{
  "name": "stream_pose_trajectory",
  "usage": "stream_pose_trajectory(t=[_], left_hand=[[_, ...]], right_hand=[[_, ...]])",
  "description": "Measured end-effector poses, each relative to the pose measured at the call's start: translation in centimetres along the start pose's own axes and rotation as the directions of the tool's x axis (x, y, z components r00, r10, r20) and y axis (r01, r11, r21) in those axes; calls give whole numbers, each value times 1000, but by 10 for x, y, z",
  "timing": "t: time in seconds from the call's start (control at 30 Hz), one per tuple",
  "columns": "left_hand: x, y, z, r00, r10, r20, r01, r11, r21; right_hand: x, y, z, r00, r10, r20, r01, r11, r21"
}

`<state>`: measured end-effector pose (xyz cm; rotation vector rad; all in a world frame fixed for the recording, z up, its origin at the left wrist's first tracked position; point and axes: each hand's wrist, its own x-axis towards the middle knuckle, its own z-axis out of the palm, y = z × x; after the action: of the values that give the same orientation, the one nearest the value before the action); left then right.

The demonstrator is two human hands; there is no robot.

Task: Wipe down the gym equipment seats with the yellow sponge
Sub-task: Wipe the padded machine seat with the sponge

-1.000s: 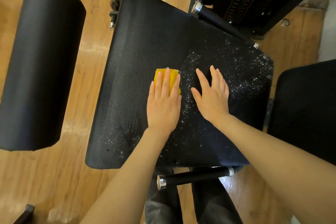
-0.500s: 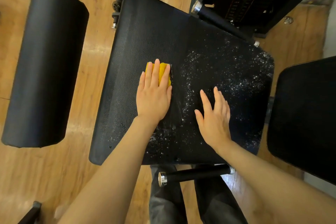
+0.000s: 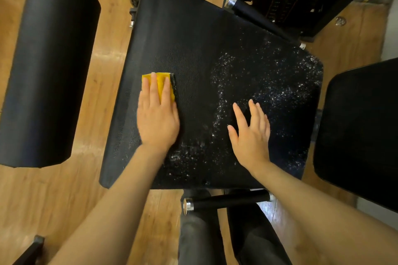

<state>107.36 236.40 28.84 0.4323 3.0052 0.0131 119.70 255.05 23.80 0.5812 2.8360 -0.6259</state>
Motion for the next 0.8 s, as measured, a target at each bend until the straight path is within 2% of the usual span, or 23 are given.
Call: stream_pose_trajectory(t=[0.03, 0.1, 0.2, 0.27, 0.33, 0.43, 0.57, 0.63, 0.67, 0.73, 0.8], left_hand=[[-4, 13, 4, 1000, 5, -8, -5, 1000, -22], [-20, 35, 16, 991, 135, 9, -135, 991, -23], [-46, 37, 27, 921, 381, 84, -383, 924, 3], [-46, 22, 24, 876, 472, 101, -478, 877, 48], [-41, 0, 17, 885, 453, 103, -462, 882, 90], [-41, -34, 2, 968, 236, 84, -244, 965, 93], [-58, -44, -2, 994, 96, 43, -97, 995, 29], [-68, -29, 4, 991, 131, 37, -131, 991, 2], [-76, -19, 10, 979, 199, 44, -199, 980, 4], [-94, 1, 22, 924, 373, 86, -376, 926, 19], [-108, 10, 28, 870, 469, 150, -476, 880, 11]], right_hand=[[0, -1, 1, 1000, 3, -4, -3, 1000, 0], [-1, -1, 3, 1000, 9, -9, -9, 1000, 2], [-2, -1, 3, 1000, 11, -16, -11, 1000, 0], [-3, -1, 2, 999, 7, -31, -7, 1000, 4], [-4, -3, 1, 999, 14, -52, -13, 1000, 9], [-10, -7, 2, 996, 26, -82, -24, 999, 21], [-26, -11, 11, 993, 17, -118, -15, 1000, 18], [-34, -12, 16, 992, 30, -120, -27, 999, 25], [-37, -12, 17, 992, 37, -120, -34, 999, 30], [-41, -13, 20, 992, 49, -118, -46, 999, 28], [-44, -14, 20, 993, 66, -102, -65, 998, 20]])
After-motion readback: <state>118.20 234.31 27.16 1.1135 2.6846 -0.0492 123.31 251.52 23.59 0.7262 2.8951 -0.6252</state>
